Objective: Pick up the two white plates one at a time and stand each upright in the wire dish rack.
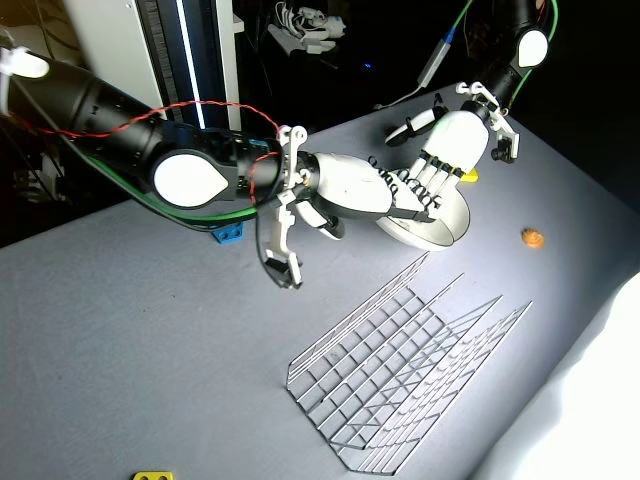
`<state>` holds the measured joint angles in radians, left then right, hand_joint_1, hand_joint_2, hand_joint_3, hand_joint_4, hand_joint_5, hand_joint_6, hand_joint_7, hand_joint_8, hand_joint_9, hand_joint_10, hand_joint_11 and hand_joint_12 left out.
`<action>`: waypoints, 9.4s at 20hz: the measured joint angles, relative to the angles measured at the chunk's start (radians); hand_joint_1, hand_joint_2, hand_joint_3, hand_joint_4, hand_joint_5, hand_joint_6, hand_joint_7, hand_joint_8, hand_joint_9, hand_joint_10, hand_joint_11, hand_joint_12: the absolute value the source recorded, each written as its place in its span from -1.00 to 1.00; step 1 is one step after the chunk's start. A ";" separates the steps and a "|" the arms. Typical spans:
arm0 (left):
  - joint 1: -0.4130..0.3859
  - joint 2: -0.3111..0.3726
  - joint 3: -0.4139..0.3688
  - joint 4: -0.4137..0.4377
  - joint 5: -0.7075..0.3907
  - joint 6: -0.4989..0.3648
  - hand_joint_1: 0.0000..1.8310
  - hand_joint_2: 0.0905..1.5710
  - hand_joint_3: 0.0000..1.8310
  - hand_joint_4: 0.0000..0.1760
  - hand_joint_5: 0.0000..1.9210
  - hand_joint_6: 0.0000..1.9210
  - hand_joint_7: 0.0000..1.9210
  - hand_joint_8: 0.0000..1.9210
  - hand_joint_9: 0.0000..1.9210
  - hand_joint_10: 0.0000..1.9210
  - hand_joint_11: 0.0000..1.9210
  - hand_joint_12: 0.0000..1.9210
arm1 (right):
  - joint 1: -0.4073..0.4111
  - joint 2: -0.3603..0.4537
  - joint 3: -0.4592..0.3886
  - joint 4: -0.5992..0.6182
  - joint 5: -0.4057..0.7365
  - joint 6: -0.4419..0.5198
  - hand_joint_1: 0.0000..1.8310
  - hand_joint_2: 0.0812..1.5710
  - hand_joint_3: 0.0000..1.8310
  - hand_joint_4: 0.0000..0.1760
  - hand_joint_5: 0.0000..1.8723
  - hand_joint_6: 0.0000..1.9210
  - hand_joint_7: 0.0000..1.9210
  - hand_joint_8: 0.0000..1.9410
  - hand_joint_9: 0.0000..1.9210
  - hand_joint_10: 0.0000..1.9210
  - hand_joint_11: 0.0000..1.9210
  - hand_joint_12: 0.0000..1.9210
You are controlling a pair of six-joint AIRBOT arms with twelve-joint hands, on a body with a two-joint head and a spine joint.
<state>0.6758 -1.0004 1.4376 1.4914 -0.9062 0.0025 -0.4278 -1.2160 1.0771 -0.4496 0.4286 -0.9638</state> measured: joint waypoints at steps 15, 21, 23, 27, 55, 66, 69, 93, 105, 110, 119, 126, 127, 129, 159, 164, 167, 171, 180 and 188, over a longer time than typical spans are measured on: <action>0.000 -0.007 0.015 0.000 -0.007 0.000 -1.00 0.27 -0.99 -1.00 -1.00 -1.00 -1.00 -1.00 -1.00 -1.00 -1.00 -1.00 | 0.010 -0.116 0.071 0.002 -0.040 -0.003 0.34 0.41 -1.00 -1.00 -0.64 -0.99 -0.66 -0.99 -0.67 -0.97 -1.00 -0.05; 0.000 -0.011 0.026 -0.001 -0.011 0.000 -1.00 0.26 -1.00 -1.00 -1.00 -1.00 -1.00 -1.00 -1.00 -1.00 -1.00 -1.00 | 0.013 -0.137 0.088 0.003 -0.038 -0.003 0.25 0.36 -1.00 -1.00 -0.09 -0.97 -0.09 -0.97 -0.16 -0.94 -0.66 0.25; 0.000 -0.012 0.029 -0.003 -0.013 0.000 -1.00 0.26 -1.00 -1.00 -1.00 -1.00 -1.00 -1.00 -1.00 -1.00 -1.00 -1.00 | 0.011 -0.142 0.090 0.002 -0.024 -0.007 0.25 0.41 -0.99 -1.00 0.00 0.04 0.12 -0.97 0.07 -0.93 -0.42 0.25; 0.000 -0.012 0.033 0.002 -0.018 0.000 -1.00 0.27 -1.00 -1.00 -1.00 -1.00 -1.00 -1.00 -1.00 -1.00 -1.00 -1.00 | 0.008 -0.145 0.091 -0.010 0.003 -0.017 0.35 0.33 -1.00 -0.84 0.16 -0.08 0.15 -0.26 0.32 -0.93 -0.09 0.05; -0.138 0.376 -0.192 -0.009 0.008 -0.135 -1.00 0.26 -1.00 -1.00 -1.00 -1.00 -1.00 -1.00 -1.00 -1.00 -1.00 -1.00 | 0.071 -0.092 0.014 0.053 -0.023 0.048 0.51 0.34 -1.00 -1.00 0.05 0.01 0.07 -0.16 0.05 0.07 -0.14 0.09; -0.198 0.459 -0.190 -0.008 -0.004 -0.185 -1.00 0.28 -0.99 -1.00 -1.00 -1.00 -1.00 -1.00 -1.00 -1.00 -1.00 -1.00 | 0.145 -0.009 -0.040 0.054 -0.056 0.267 0.50 0.38 -1.00 -1.00 -0.03 0.13 0.04 -0.10 -0.02 0.18 -0.21 0.06; -0.203 0.461 -0.183 0.012 -0.011 -0.188 -1.00 0.29 -0.99 -1.00 -1.00 -1.00 -1.00 -1.00 -1.00 -1.00 -1.00 -1.00 | 0.168 0.010 -0.056 0.053 -0.061 0.325 0.50 0.39 -1.00 -1.00 -0.05 0.17 0.04 -0.05 -0.06 0.20 -0.21 0.07; -0.262 0.449 -0.167 0.075 -0.026 -0.210 -1.00 0.28 -1.00 -1.00 -0.98 -0.99 -1.00 -1.00 -1.00 -1.00 -1.00 -1.00 | 0.422 0.196 -0.106 0.189 -0.230 0.882 0.50 0.40 -1.00 -1.00 -0.05 0.19 0.01 -0.02 -0.07 0.21 -0.19 0.08; -0.299 0.428 -0.176 0.103 -0.027 -0.209 -1.00 0.29 -1.00 -1.00 -0.98 -1.00 -1.00 -1.00 -1.00 -1.00 -1.00 -1.00 | 0.477 0.271 -0.015 0.311 -0.310 0.885 0.50 0.39 -1.00 -1.00 -0.03 0.15 0.03 -0.07 -0.06 0.20 -0.19 0.10; -0.299 0.428 -0.175 0.106 -0.026 -0.211 -1.00 0.29 -1.00 -1.00 -0.98 -1.00 -1.00 -1.00 -1.00 -1.00 -1.00 -1.00 | 0.486 0.298 0.002 0.311 -0.341 0.882 0.50 0.39 -1.00 -1.00 -0.04 0.17 0.04 -0.08 -0.05 0.19 -0.18 0.08; -0.299 0.422 -0.175 0.107 -0.026 -0.211 -1.00 0.28 -1.00 -1.00 -0.99 -0.99 -1.00 -1.00 -1.00 -1.00 -1.00 -1.00 | 0.478 0.327 0.041 0.199 -0.351 0.967 0.49 0.41 -1.00 -1.00 -0.05 0.20 0.00 -0.02 -0.08 0.23 -0.21 0.11; -0.303 0.422 -0.176 0.115 -0.026 -0.211 -1.00 0.29 -1.00 -1.00 -1.00 -1.00 -1.00 -1.00 -1.00 -1.00 -1.00 -1.00 | 0.442 0.323 0.085 0.063 -0.261 1.167 0.49 0.40 -1.00 -1.00 -0.04 0.18 0.01 -0.02 -0.09 0.23 -0.22 0.11; -0.303 0.422 -0.177 0.115 -0.025 -0.211 -1.00 0.29 -1.00 -1.00 -1.00 -1.00 -1.00 -1.00 -1.00 -1.00 -1.00 -1.00 | 0.442 0.323 0.085 0.063 -0.263 1.172 0.49 0.40 -1.00 -1.00 -0.04 0.18 0.01 -0.02 -0.09 0.23 -0.22 0.11; -0.304 0.422 -0.179 0.115 -0.027 -0.211 -1.00 0.28 -1.00 -1.00 -1.00 -1.00 -1.00 -1.00 -1.00 -1.00 -1.00 -1.00 | 0.441 0.322 0.085 0.063 -0.270 1.181 0.49 0.41 -1.00 -1.00 -0.03 0.18 0.00 -0.03 -0.09 0.23 -0.22 0.11; -0.311 0.418 -0.192 0.126 -0.026 -0.213 -1.00 0.30 -1.00 -1.00 -0.97 -0.99 -1.00 -1.00 -1.00 -1.00 -1.00 -1.00 | 0.399 0.249 0.213 0.499 -0.446 1.123 0.49 0.42 -1.00 -1.00 -0.04 0.20 -0.03 0.03 -0.11 0.24 -0.21 0.14; -0.311 0.418 -0.193 0.127 -0.026 -0.213 -1.00 0.29 -1.00 -1.00 -0.99 -1.00 -1.00 -1.00 -1.00 -1.00 -1.00 -1.00 | 0.399 0.221 0.248 0.569 -0.497 1.122 0.49 0.40 -1.00 -1.00 -0.02 0.19 0.00 -0.02 -0.10 0.22 -0.21 0.13; -0.311 0.418 -0.193 0.128 -0.026 -0.214 -1.00 0.29 -1.00 -1.00 -0.99 -1.00 -1.00 -1.00 -1.00 -1.00 -1.00 -1.00 | 0.398 0.218 0.254 0.588 -0.509 1.122 0.49 0.40 -1.00 -1.00 -0.02 0.17 0.00 -0.02 -0.09 0.22 -0.18 0.13; -0.311 0.418 -0.193 0.129 -0.025 -0.214 -1.00 0.29 -1.00 -1.00 -0.99 -1.00 -1.00 -1.00 -1.00 -1.00 -1.00 -1.00 | 0.369 0.204 0.274 0.603 -0.500 1.122 0.49 0.41 -1.00 -1.00 -0.04 0.22 -0.01 -0.01 -0.10 0.23 -0.21 0.11; -0.309 0.406 -0.192 0.129 -0.023 -0.217 -1.00 0.29 -1.00 -1.00 -0.99 -1.00 -1.00 -1.00 -1.00 -1.00 -1.00 -1.00 | 0.285 0.150 0.336 0.602 -0.463 1.122 0.49 0.42 -1.00 -1.00 -0.05 0.24 -0.03 0.02 -0.12 0.24 -0.22 0.14; -0.313 0.404 -0.175 0.144 -0.027 -0.232 -1.00 0.29 -1.00 -1.00 -0.98 -1.00 -0.99 -1.00 -1.00 -1.00 -1.00 -1.00 | 0.235 0.148 0.345 0.605 -0.417 1.118 0.49 0.42 -1.00 -1.00 -0.05 0.22 -0.01 0.03 -0.14 0.25 -0.25 0.17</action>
<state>0.3626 -0.5964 1.2621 1.6352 -0.9329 -0.2298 -0.1928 -1.0679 1.4220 0.1555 0.0116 0.1547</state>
